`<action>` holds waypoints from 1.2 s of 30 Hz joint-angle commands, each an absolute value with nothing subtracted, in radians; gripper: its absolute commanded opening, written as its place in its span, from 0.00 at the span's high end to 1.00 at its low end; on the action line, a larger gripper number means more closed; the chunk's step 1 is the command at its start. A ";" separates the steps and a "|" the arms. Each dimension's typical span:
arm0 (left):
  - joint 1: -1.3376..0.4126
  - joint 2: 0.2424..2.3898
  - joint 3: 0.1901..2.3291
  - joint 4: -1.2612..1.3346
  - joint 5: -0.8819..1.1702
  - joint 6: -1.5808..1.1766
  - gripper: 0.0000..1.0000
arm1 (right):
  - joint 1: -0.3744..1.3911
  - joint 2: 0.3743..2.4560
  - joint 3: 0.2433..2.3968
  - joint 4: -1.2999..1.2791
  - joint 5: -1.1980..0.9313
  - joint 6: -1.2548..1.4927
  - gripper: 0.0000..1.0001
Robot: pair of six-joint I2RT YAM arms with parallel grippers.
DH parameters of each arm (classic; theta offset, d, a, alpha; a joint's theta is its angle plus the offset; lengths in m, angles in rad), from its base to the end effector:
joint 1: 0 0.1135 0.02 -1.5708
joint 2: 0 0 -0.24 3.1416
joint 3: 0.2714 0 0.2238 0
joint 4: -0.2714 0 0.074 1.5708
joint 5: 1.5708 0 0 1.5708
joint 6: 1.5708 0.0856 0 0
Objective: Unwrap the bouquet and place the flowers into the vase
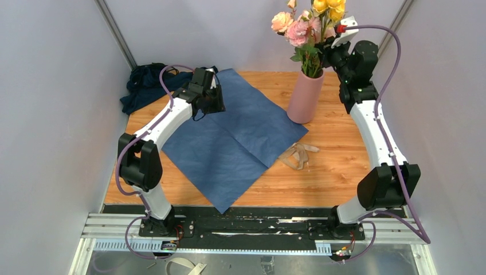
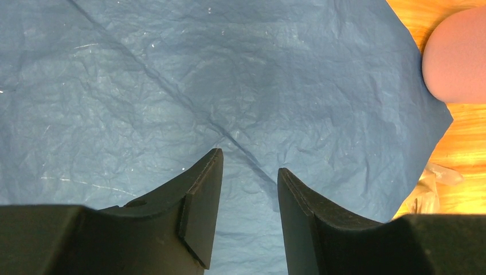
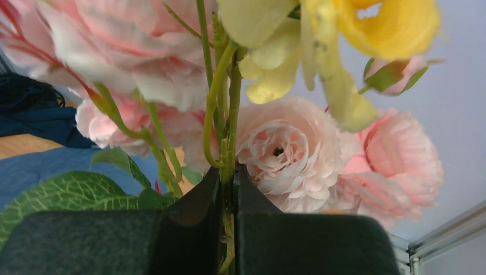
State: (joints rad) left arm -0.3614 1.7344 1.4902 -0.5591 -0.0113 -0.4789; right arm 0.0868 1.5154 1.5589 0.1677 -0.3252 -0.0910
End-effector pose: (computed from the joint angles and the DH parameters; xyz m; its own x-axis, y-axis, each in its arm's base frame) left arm 0.3685 -0.1383 0.2415 -0.7570 -0.2064 -0.6200 -0.0029 0.9498 -0.3127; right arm 0.3674 0.0594 0.4550 0.2437 -0.0652 -0.9676 -0.3728 0.9148 -0.1556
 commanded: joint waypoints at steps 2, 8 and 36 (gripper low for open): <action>-0.357 1.694 1.476 -0.570 -0.011 -0.467 0.52 | 0.081 1.481 1.448 0.171 -0.324 -0.056 1.00; -0.357 1.672 1.483 -0.585 -0.025 -0.450 0.52 | 0.080 1.477 1.356 0.183 -0.304 -0.044 1.00; -0.357 1.736 1.518 -0.585 0.022 -0.453 0.52 | 0.087 1.442 1.497 0.062 -0.326 -0.033 1.00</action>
